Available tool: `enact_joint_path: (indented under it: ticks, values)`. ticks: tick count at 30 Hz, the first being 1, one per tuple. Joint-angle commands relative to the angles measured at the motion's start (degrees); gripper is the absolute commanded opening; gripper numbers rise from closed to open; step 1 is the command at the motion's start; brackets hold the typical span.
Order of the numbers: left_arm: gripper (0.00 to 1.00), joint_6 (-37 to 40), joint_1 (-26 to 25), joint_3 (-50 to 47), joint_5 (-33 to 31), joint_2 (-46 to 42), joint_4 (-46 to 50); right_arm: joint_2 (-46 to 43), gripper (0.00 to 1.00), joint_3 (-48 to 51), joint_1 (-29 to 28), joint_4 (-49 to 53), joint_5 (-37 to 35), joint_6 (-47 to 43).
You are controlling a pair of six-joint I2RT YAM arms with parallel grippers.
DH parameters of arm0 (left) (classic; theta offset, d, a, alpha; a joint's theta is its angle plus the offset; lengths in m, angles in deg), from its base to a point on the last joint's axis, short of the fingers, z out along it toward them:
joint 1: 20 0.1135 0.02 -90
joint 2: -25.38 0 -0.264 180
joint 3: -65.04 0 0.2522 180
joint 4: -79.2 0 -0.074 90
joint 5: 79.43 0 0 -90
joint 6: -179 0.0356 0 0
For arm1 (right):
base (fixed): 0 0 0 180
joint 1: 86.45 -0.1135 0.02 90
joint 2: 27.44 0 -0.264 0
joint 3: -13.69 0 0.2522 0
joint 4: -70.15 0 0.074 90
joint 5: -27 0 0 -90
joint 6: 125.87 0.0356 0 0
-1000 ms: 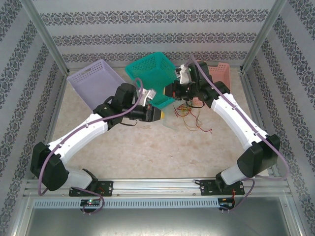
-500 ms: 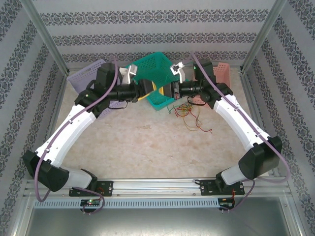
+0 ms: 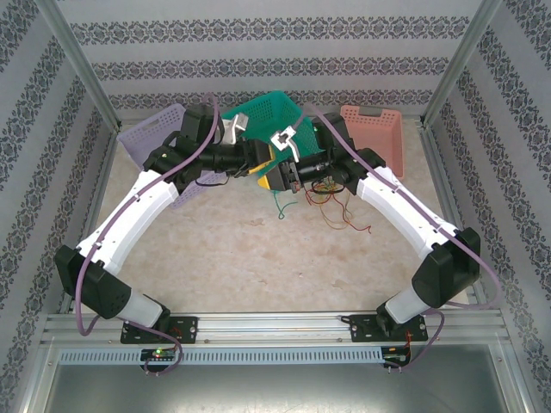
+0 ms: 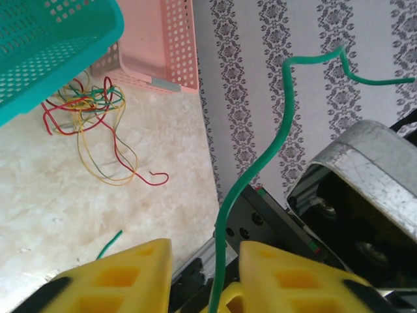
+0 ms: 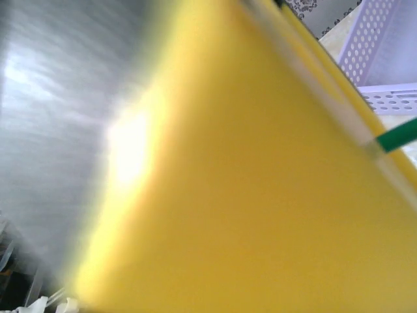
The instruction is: Untangle the cables
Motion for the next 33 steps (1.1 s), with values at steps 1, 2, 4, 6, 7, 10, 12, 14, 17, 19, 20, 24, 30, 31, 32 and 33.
enact_joint_path:
  ticks: [1,2,4,6,7,10,12,14,17,19,20,24,30,31,32,33]
  values:
    - [0.11,0.42,0.48,-1.59,-0.49,-1.69,0.64,0.49,0.00,-1.95,-0.86,0.46,1.81,-1.75]
    - [0.02,0.16,0.48,-1.97,-1.28,-2.17,0.39,0.54,0.00,-1.89,-0.91,0.56,1.57,-1.73]
    - [0.00,-0.16,0.84,-2.63,-3.24,-3.20,0.42,0.56,0.00,-1.87,-1.09,1.05,1.04,-1.78]
    - [0.00,-0.45,1.91,-3.36,-4.86,-4.38,0.65,0.27,0.03,-1.99,-1.44,1.96,0.20,-2.17]
    - [0.00,-0.66,2.91,-3.79,-5.68,-4.98,1.11,0.05,0.10,-2.13,-1.61,2.58,-0.57,-2.38]
    - [0.00,-0.98,7.09,-4.86,-5.79,-6.20,1.79,-1.79,0.35,-2.05,-1.47,3.33,-5.50,-1.23]
    - [0.00,-0.71,10.27,-5.31,-4.70,-6.59,1.66,-4.38,0.43,-0.65,-1.03,1.44,-9.07,1.10]
    - [0.00,0.21,13.50,-4.97,-3.71,-6.64,2.02,-7.44,0.48,1.07,-0.41,-0.37,-14.32,3.85]
    - [0.00,1.85,19.09,-4.14,-2.42,-6.18,2.76,-12.89,0.52,4.45,0.43,-3.34,-23.32,8.38]
    - [0.00,2.08,23.91,-3.86,-1.01,-5.43,1.87,-16.38,0.53,7.35,0.78,-6.57,-29.86,13.93]
    - [0.00,1.89,25.94,-3.83,-0.04,-4.89,0.96,-17.53,0.53,8.57,0.79,-8.56,-31.42,16.23]
    - [0.00,2.43,33.84,-0.91,2.92,0.52,-1.19,-20.51,0.56,13.13,-1.65,-17.67,-36.51,23.81]
    - [0.00,-1.98,42.01,4.52,4.87,9.67,-8.63,-17.61,0.56,12.20,-5.23,-20.21,-36.34,27.05]
    - [0.00,-2.47,42.57,5.40,4.99,11.85,-9.42,-17.00,0.56,11.87,-5.66,-20.06,-36.06,27.16]
    - [0.00,-3.11,42.87,5.87,5.25,13.72,-10.62,-16.35,0.56,11.54,-5.96,-20.02,-35.60,27.23]
    - [0.00,-3.80,43.11,6.03,5.70,15.31,-11.60,-15.87,0.56,11.28,-6.21,-19.92,-35.35,27.24]
